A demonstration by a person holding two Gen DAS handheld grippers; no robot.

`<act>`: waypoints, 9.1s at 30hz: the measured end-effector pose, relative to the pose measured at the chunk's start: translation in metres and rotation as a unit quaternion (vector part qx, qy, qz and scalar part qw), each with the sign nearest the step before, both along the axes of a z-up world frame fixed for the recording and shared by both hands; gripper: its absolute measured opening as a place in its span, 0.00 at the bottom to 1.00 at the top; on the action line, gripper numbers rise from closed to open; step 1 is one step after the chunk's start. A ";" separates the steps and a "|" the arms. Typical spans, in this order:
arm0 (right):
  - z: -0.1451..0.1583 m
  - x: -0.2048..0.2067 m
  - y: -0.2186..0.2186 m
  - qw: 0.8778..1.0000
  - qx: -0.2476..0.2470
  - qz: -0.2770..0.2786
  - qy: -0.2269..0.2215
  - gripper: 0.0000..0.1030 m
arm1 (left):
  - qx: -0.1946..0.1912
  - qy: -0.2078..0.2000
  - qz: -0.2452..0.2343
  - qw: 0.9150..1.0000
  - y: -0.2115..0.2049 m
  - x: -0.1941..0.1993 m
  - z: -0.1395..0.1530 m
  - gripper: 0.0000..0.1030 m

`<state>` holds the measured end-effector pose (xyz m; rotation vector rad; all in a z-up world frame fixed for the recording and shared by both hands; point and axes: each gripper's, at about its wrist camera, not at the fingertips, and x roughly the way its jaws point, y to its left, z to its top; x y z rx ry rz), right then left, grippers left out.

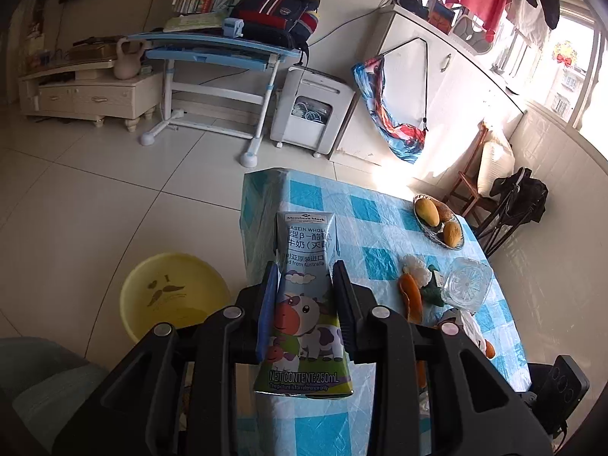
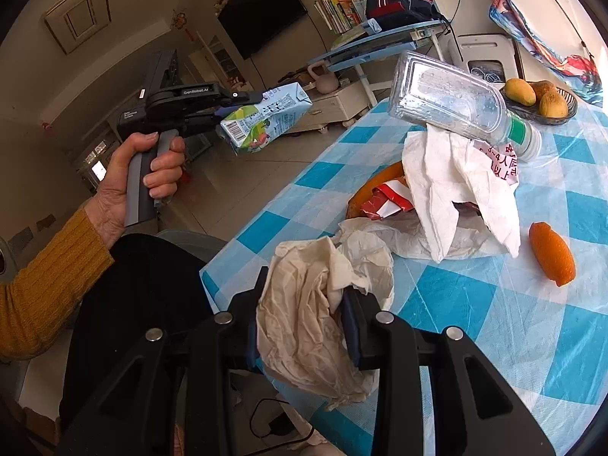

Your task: Collect trash

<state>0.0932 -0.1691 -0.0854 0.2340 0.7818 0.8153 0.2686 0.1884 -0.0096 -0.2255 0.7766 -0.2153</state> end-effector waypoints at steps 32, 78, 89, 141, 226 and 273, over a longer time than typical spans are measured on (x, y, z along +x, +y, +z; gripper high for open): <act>0.021 0.040 0.074 0.997 0.055 0.048 -0.001 0.33 | 0.130 0.025 0.219 0.967 0.078 0.070 -0.008 0.88; 0.032 0.189 0.276 0.992 -0.062 0.103 -0.029 0.68 | -0.005 -0.110 0.394 0.912 0.118 -0.072 0.040 0.93; 0.057 0.078 0.170 0.989 -0.105 -0.011 -0.098 0.89 | 0.079 -0.117 0.329 0.934 0.069 -0.056 0.047 0.93; 0.030 0.036 0.072 0.981 -0.132 -0.118 -0.077 0.90 | 0.081 0.207 0.055 0.973 0.064 0.118 -0.323 0.83; 0.021 0.046 -0.010 0.970 -0.137 -0.195 -0.043 0.80 | 0.121 0.013 0.022 0.992 -0.158 -0.077 -0.063 0.93; 0.033 -0.015 -0.094 0.978 -0.003 -0.204 -0.034 0.08 | 0.097 0.035 -0.144 0.984 -0.227 -0.048 -0.103 0.21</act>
